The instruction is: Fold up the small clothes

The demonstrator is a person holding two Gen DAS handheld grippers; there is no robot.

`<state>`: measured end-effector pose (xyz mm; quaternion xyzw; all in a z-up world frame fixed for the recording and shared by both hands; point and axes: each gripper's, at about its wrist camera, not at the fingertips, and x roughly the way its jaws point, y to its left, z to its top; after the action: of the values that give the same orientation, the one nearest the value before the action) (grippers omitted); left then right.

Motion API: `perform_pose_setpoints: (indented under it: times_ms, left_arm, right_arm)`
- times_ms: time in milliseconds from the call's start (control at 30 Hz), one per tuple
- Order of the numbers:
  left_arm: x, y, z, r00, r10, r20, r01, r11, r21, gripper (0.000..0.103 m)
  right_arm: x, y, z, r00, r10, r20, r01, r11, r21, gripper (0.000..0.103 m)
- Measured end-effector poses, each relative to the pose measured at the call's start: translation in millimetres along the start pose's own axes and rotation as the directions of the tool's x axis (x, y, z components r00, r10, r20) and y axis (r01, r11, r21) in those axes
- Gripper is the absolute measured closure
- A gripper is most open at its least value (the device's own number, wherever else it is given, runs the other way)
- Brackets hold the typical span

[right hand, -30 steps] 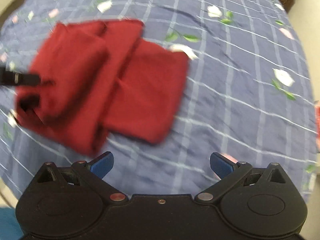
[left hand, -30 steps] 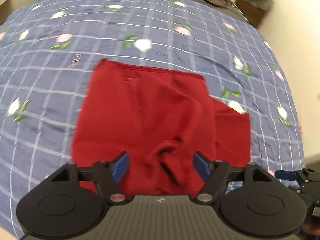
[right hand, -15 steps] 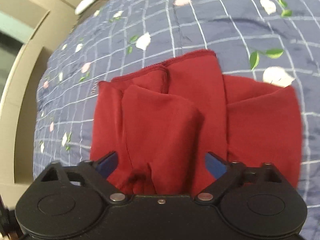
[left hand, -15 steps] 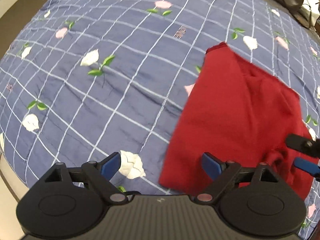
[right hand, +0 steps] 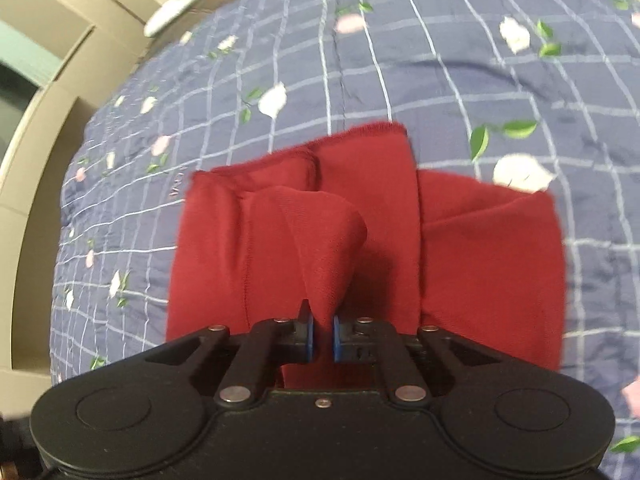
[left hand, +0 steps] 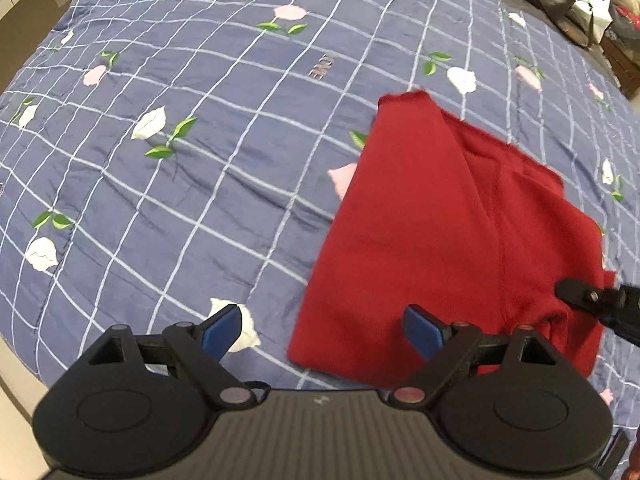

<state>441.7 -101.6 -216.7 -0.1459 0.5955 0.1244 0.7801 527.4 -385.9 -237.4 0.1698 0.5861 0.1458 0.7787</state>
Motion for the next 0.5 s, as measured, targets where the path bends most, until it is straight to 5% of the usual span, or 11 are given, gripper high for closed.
perform_pose_setpoints:
  times_ms: [233, 500]
  left_arm:
    - [-7, -16, 3, 0.999, -0.029, 0.017, 0.029, 0.999, 0.030, 0.012]
    - [3, -33, -5, 1.000, -0.013, -0.020, 0.014, 0.997, 0.077, 0.012]
  right_arm:
    - [-51, -28, -7, 0.998, -0.020, 0.056, 0.023, 0.999, -0.044, 0.095]
    - [-57, -76, -5, 0.994, -0.096, 0.048, 0.095, 0.995, 0.020, 0.094]
